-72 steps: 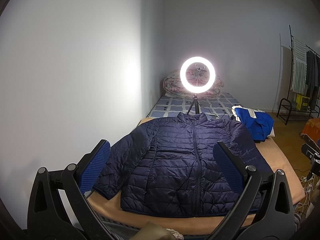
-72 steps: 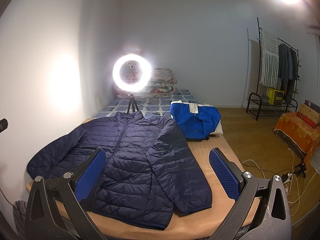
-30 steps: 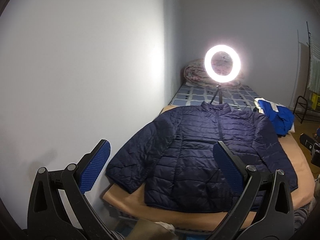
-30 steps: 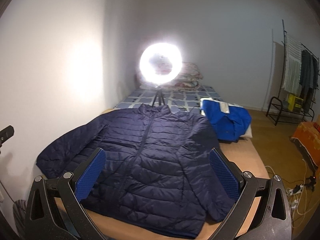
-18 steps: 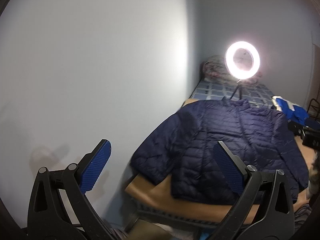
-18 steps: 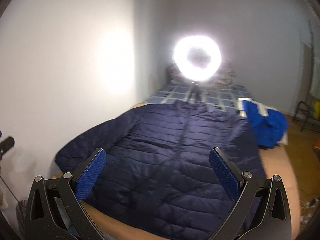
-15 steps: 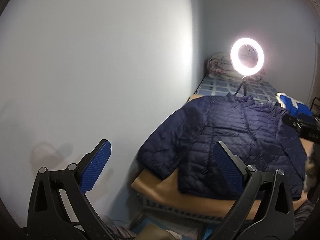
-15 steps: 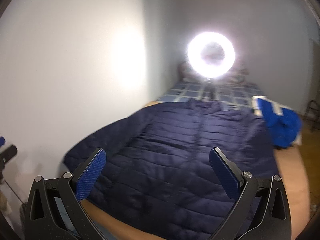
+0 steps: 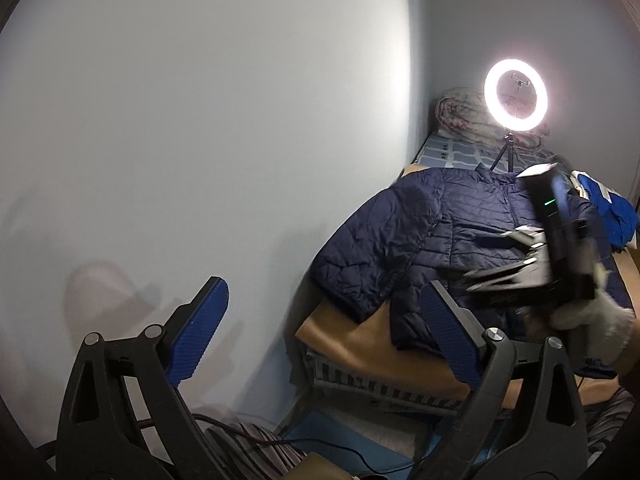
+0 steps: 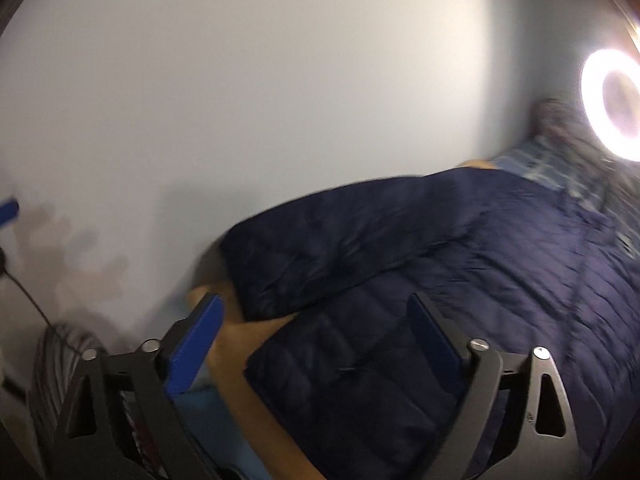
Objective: Fold large clothes
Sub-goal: 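Move the right tool to the jacket sleeve cuff and lower onto it, then grasp the sleeve cuff with the right gripper and lift it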
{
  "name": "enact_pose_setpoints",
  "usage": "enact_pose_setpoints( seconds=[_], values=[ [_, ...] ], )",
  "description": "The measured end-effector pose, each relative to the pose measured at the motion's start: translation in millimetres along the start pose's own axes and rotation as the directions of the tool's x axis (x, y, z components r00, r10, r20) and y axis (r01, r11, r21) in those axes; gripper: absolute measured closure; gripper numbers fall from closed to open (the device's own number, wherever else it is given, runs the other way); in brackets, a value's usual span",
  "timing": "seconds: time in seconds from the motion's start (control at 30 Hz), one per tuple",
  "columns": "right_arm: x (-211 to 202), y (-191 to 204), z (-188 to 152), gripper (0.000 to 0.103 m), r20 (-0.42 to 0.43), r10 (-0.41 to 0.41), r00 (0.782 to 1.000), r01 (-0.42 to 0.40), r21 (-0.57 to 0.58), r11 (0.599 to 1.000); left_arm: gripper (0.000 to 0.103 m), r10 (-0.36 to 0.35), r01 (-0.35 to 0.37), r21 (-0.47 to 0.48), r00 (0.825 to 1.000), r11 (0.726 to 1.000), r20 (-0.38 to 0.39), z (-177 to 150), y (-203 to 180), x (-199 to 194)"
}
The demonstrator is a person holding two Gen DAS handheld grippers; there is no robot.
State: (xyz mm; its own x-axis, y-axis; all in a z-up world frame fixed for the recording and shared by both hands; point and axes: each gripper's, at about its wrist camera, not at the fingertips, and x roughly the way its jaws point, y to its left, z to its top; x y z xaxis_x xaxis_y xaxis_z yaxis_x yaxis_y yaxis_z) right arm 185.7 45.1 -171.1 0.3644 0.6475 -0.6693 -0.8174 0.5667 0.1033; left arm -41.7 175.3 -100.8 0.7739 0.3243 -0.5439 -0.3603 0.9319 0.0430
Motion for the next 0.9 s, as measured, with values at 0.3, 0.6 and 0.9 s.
enact_pose_setpoints(
  seconds=[0.3, 0.6, 0.9],
  values=[
    [100.2, 53.8, -7.5, 0.035, -0.179, 0.07, 0.981, -0.095, -0.137, 0.986, 0.005, 0.011, -0.014, -0.066, 0.999, 0.998, -0.043, -9.8, 18.0, -1.1],
    [147.5, 68.7, -5.6, 0.036, -0.234, 0.056, 0.971, -0.087, -0.127, 0.988, 0.005, 0.016, -0.02, -0.085, 0.998, 0.996, -0.056, -13.9, 26.3, 1.7],
    [178.9, 85.3, -13.2, 0.047, -0.274, -0.024, 0.961, -0.032, -0.2, 0.979, 0.005, 0.021, -0.027, -0.086, 0.998, 0.996, -0.066, -14.0, 25.0, 10.4]
  ],
)
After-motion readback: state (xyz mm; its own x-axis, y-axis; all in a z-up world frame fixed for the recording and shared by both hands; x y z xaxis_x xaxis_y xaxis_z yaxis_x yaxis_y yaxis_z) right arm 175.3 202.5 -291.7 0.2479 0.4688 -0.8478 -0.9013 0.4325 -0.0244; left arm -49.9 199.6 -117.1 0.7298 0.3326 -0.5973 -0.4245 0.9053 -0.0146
